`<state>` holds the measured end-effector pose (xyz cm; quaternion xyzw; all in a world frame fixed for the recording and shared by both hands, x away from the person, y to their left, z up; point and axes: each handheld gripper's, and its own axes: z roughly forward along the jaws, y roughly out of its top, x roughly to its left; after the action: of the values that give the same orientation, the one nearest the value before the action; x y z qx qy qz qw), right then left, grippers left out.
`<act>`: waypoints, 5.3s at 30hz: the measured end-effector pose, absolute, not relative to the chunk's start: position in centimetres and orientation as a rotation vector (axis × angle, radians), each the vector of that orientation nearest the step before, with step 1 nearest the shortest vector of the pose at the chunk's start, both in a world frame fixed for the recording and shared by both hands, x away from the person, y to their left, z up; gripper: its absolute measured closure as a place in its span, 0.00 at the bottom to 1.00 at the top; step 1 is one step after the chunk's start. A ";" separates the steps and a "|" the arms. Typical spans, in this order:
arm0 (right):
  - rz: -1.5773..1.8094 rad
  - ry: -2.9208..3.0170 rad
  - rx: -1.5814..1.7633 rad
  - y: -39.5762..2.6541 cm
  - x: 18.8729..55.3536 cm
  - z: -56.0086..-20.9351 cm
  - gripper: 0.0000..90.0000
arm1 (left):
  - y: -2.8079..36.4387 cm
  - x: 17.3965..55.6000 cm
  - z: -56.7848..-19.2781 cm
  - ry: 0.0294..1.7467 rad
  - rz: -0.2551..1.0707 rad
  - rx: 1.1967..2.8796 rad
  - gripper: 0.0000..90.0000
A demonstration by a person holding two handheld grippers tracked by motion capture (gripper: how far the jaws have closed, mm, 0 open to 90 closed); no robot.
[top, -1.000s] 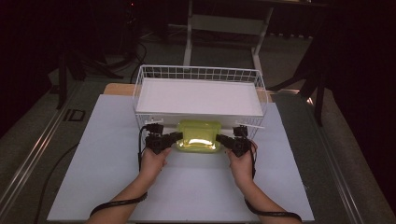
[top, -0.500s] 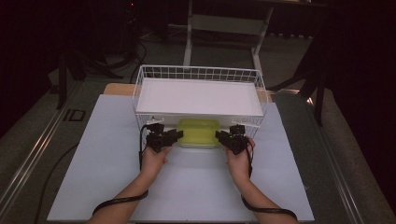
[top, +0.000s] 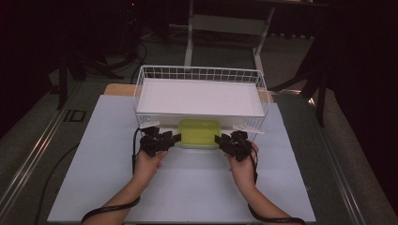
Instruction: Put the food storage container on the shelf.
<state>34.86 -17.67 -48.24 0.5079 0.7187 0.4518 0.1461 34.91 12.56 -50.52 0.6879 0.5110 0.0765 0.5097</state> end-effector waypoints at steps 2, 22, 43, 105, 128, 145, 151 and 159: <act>1.316 2.087 1.453 -17.6 34.3 -48.0 0.72 | 12.9 34.4 -50.4 1.214 0.192 1.682 0.50; 1.216 2.281 1.396 -14.4 32.4 -50.6 1.00 | 13.1 30.6 -51.4 1.101 0.172 1.729 0.29; 1.176 2.230 1.424 -12.7 35.4 -52.0 1.00 | 12.8 30.0 -52.0 1.011 0.301 1.762 0.11; 1.224 2.192 1.297 -10.8 36.1 -50.6 0.61 | 12.1 29.4 -51.3 0.943 0.327 1.778 0.08; 1.338 2.283 1.200 -16.1 32.9 -49.6 0.21 | 10.9 28.9 -49.6 0.796 0.238 1.795 0.04; 1.353 2.309 1.207 -20.4 29.1 -49.0 0.21 | 12.7 26.7 -49.1 0.789 0.202 1.807 0.05; 1.324 2.322 1.205 -22.1 27.9 -49.2 0.21 | 13.3 25.8 -49.3 0.793 0.198 1.814 0.05; 1.326 2.318 1.219 -24.0 26.5 -49.2 0.21 | 14.2 24.8 -49.9 0.810 0.190 1.809 0.05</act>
<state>26.55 -24.02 -49.24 0.4130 0.7854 0.4494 0.1027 24.84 14.18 -49.86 0.7623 0.3412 0.0802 0.5441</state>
